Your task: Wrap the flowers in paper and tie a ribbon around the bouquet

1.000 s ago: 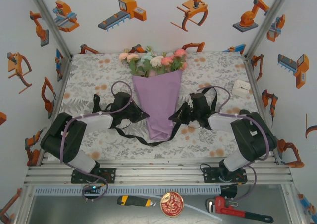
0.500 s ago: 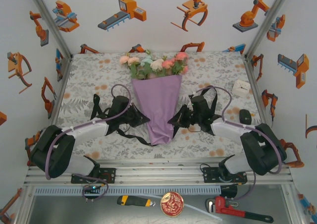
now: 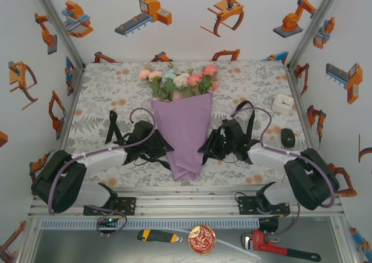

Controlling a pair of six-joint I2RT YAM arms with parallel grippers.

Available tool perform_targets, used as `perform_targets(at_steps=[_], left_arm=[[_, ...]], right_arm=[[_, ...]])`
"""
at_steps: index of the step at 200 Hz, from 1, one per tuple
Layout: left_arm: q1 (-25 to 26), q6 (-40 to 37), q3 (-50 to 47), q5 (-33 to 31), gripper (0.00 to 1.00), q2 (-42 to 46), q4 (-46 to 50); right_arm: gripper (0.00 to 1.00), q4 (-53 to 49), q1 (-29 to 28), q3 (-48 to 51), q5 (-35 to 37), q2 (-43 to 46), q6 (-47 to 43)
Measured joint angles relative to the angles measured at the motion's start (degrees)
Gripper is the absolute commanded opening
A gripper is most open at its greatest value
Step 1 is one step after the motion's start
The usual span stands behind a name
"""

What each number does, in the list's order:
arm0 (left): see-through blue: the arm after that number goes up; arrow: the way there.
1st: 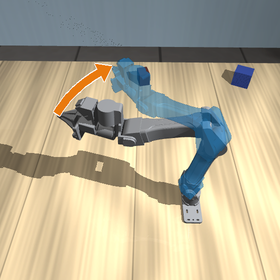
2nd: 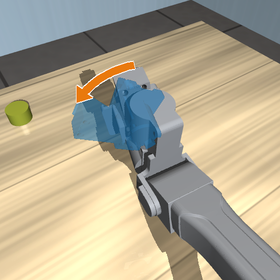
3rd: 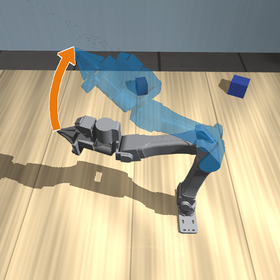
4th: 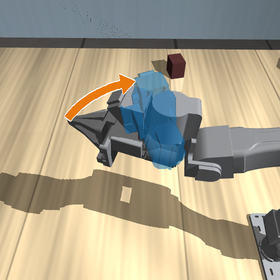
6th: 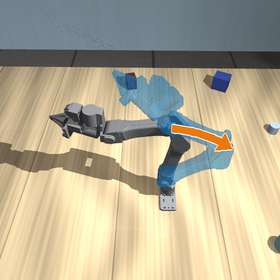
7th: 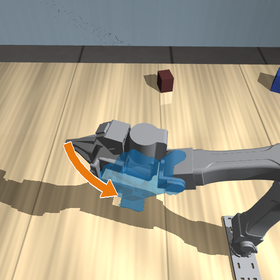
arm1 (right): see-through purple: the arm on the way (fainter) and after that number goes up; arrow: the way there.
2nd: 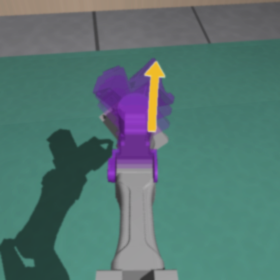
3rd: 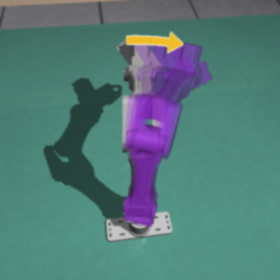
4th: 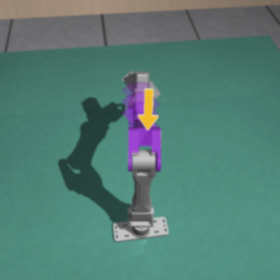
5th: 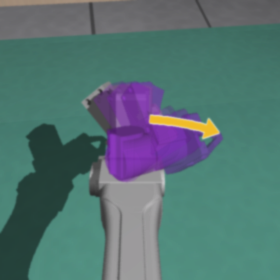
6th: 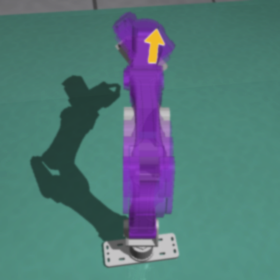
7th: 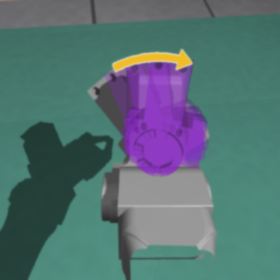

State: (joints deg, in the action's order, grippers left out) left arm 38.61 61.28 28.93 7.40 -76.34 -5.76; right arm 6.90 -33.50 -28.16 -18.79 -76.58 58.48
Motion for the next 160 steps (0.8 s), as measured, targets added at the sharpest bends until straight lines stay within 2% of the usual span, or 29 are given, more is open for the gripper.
perform_targets(at_steps=[33, 63, 81, 101, 115, 133, 160], left_arm=[[0.0, -0.55, 0.0, -2.56, 0.49, 4.39, 3.37], [0.0, -1.22, 0.0, -5.29, 0.51, 10.47, 6.95], [-0.02, -1.88, 0.24, -7.89, 0.51, 14.23, 10.73], [-1.22, -2.29, 1.01, -12.31, 0.5, 19.28, 16.83], [-4.92, -2.32, 1.16, -14.45, 0.5, 22.97, 20.15], [-12.7, -2.69, 0.87, -15.74, 0.5, 26.82, 22.95], [-22.58, -3.74, -0.81, -16.37, 0.53, 30.29, 26.29]], right_arm=[[0.58, -4.92, 0.02, -1.75, 3.3, 4.48, -2.47], [0.59, -7.91, 0.63, -4.13, 5.11, 7.52, -4.59], [0.6, -10.75, 3.28, -5.75, 6.32, 8.92, -6.73], [0.62, -13.49, 9.2, -8.28, 8.72, 9.31, -9.92], [0.62, -14.78, 14.23, -10.93, 10.49, 7.39, -12.26], [0.61, -16.96, 19.12, -16.85, 12.61, 0.61, -15.45], [0.62, -18.49, 22.67, -25.49, 15.45, -10.8, -18.93]])
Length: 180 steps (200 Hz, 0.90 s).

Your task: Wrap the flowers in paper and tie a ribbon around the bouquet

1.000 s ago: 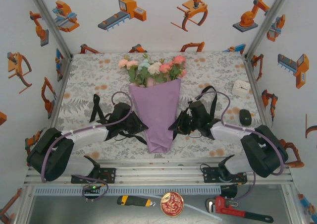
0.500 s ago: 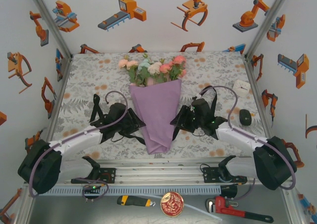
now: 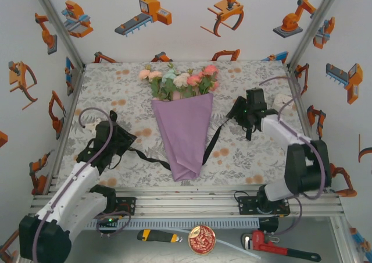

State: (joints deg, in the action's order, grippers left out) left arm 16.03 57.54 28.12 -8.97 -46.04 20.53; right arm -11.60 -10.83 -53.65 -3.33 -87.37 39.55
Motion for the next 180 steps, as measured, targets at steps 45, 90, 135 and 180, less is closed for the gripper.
perform_targets(at_steps=[45, 90, 135, 180], left_arm=[[-7.28, -2.49, -2.84, 0.46, 0.59, 0.98, 3.1], [-10.25, -4.04, -3.21, 1.57, 0.61, 0.13, 3.04], [-11.96, -4.35, -3.13, 1.75, 0.69, -2.51, 1.75], [-12.11, -4.2, -0.46, 2.58, 0.64, -11.19, -1.73]], right_arm=[[0.64, -2.01, 2.91, -10.14, 1.7, -13.9, -3.5], [0.54, -2.8, 4.37, -17.49, 1.44, -22.18, -5.51], [0.04, -3.15, 5.03, -20.26, 1.05, -25.03, -6.27], [0.0, -2.12, 5.57, -18.64, -1.4, -21.94, -6.19]])
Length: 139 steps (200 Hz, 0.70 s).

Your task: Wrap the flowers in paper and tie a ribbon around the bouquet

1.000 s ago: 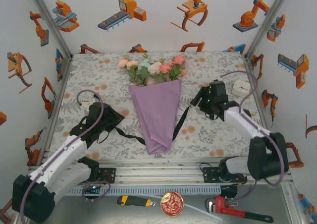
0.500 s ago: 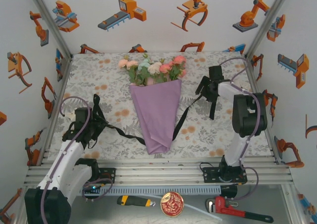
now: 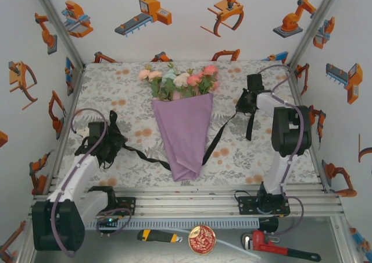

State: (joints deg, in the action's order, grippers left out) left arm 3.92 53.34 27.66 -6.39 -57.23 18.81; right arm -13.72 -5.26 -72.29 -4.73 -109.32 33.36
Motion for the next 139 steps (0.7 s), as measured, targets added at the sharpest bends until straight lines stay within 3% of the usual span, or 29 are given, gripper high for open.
perform_targets(at_steps=[61, 76, 94, 139], left_arm=[[-0.31, 3.48, 3.96, 4.24, 0.35, -15.02, -4.2], [-0.31, 4.24, 4.11, 4.98, 0.23, -16.2, -5.14], [-0.33, 5.05, 4.42, 5.77, 0.0, -17.88, -6.12], [-1.7, 3.43, 13.6, 6.23, 0.0, -28.63, -7.15]], right_arm=[[0.0, 3.28, -0.02, 6.21, -4.44, 11.65, 2.64], [0.0, 3.58, -0.02, 7.04, -5.16, 12.81, 3.13], [0.0, 4.07, -0.02, 7.58, -5.77, 13.53, 3.74], [0.0, 5.38, 1.18, 7.19, -4.79, 13.16, 4.37]])
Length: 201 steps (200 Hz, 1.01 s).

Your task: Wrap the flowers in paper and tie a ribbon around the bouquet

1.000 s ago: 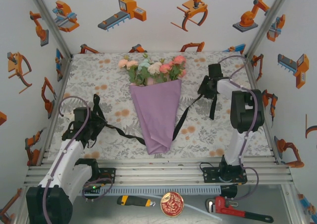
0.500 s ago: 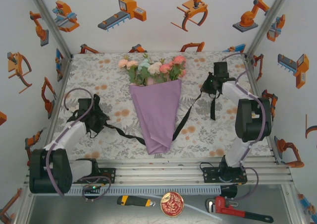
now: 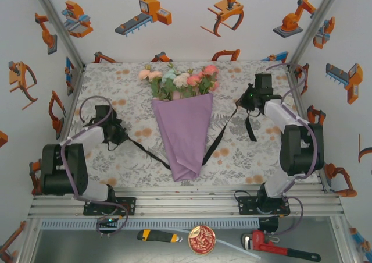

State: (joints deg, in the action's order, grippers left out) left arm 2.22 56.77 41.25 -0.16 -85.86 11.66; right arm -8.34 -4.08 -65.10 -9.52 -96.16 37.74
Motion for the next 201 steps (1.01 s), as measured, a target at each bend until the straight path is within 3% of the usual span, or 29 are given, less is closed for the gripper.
perform_targets(at_steps=[54, 105, 138, 165, 201], left_arm=[[-3.48, -2.97, 12.74, 2.14, 0.0, -12.72, -2.43], [-5.6, -5.51, 13.86, 6.47, 0.0, -12.76, -3.54], [-4.85, -6.58, 9.75, 13.55, 0.0, -6.21, -7.48], [0.22, -8.02, 6.01, 14.27, 0.0, 4.13, -6.88], [11.13, -9.27, -0.79, 9.92, 0.0, 18.32, -5.09]], right_arm=[[0.0, 1.6, 3.06, -5.38, 1.05, -5.73, 0.0], [0.0, 2.91, 3.04, -3.72, -0.79, -4.59, 0.17], [0.0, 3.96, 1.44, 1.81, -3.08, 2.93, -0.22], [0.0, 3.32, -5.38, 0.66, -3.04, 9.86, -2.84], [0.0, 3.91, -24.11, -8.94, -2.47, 8.31, -8.22]])
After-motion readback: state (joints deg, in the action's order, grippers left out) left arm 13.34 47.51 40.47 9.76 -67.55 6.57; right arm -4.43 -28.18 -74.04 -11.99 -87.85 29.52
